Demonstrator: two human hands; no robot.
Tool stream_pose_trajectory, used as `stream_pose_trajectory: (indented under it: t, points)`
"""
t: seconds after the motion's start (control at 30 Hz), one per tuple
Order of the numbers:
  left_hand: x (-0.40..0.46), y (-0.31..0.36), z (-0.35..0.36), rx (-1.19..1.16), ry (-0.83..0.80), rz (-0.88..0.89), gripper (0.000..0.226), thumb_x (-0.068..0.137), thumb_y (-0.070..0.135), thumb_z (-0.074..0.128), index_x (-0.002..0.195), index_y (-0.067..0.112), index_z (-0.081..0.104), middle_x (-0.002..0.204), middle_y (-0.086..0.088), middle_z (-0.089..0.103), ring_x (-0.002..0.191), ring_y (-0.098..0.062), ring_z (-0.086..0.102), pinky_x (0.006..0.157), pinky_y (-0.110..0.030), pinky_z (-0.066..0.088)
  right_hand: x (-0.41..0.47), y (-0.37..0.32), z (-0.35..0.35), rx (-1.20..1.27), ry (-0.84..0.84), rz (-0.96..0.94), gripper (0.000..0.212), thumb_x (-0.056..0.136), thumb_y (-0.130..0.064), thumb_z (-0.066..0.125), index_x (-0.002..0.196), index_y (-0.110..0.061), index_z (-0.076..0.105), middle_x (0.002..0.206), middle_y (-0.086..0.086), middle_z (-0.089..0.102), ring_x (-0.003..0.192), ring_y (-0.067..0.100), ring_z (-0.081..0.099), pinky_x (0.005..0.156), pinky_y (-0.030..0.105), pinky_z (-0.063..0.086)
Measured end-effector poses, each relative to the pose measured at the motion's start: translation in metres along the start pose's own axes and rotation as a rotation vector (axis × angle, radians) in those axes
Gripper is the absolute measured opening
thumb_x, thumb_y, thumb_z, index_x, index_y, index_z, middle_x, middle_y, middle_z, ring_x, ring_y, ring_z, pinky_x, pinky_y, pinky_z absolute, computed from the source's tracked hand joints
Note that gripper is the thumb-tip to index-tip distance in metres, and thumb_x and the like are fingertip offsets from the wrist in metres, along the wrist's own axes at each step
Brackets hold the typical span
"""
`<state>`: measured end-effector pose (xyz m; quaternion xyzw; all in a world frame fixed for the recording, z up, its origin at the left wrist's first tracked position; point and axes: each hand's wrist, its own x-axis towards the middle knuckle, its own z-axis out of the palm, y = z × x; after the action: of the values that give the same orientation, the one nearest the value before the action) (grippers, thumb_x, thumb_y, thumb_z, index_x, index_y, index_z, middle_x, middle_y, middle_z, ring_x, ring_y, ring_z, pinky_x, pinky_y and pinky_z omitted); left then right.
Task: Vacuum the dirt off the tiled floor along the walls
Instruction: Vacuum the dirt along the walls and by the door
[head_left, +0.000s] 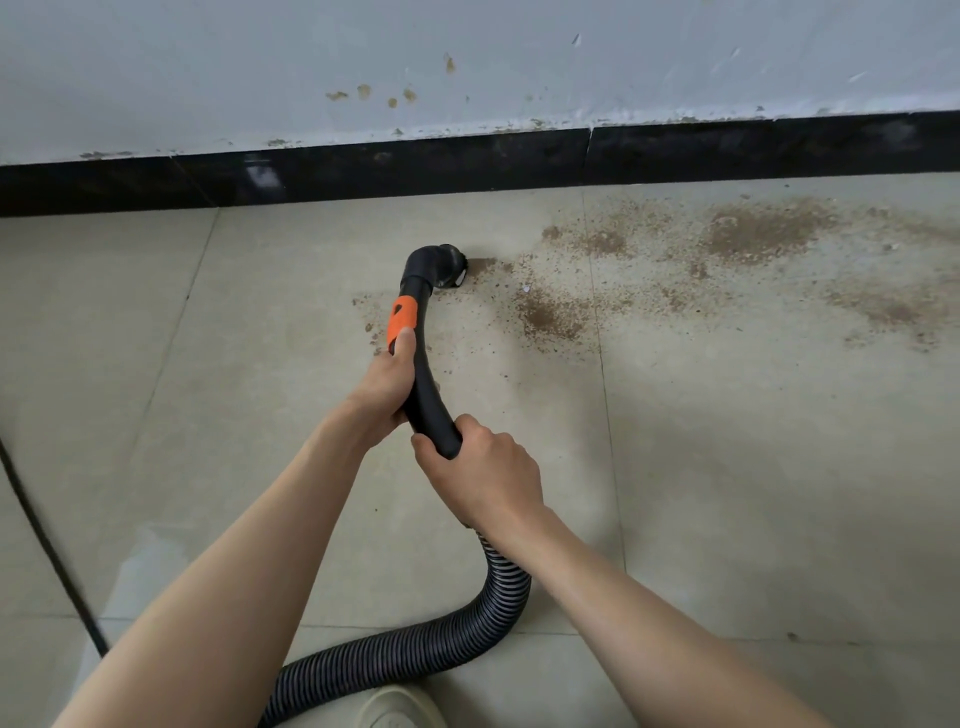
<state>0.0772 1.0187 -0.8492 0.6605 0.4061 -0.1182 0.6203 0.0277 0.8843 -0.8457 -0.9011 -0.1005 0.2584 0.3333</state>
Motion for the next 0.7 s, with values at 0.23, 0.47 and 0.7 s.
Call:
stream_pose_trajectory:
  t: [0.23,0.47,0.7]
  points:
    - [-0.001,-0.001,0.009,-0.012,-0.041,0.012,0.047,0.099,0.052,0.028,0.088,0.010,0.047,0.074,-0.007,0.054,0.067,-0.020,0.055,0.063,-0.030,0.049,-0.003,0.003,-0.002,-0.031,0.023,0.000,0.038,0.094,-0.058,0.043,0.089,-0.020,0.043,0.065,-0.005,0.044,0.068,0.027,0.049,0.063,0.035,0.034]
    - [0.005,0.010,0.014,-0.030,-0.057,-0.005,0.047,0.098,0.053,0.029,0.087,0.010,0.046,0.074,-0.007,0.053,0.066,-0.019,0.055,0.059,-0.029,0.047,0.008,0.001,-0.014,-0.051,0.040,0.000,0.039,0.093,-0.058,0.043,0.088,-0.019,0.044,0.068,-0.002,0.044,0.070,0.028,0.048,0.064,0.035,0.033]
    - [0.008,0.020,0.037,-0.018,-0.095,-0.017,0.047,0.098,0.053,0.031,0.088,0.009,0.046,0.075,-0.008,0.055,0.067,-0.020,0.056,0.060,-0.030,0.049,0.011,0.014,-0.028,-0.036,0.073,0.041,0.039,0.092,-0.059,0.043,0.085,-0.021,0.044,0.066,-0.005,0.045,0.069,0.028,0.050,0.063,0.035,0.033]
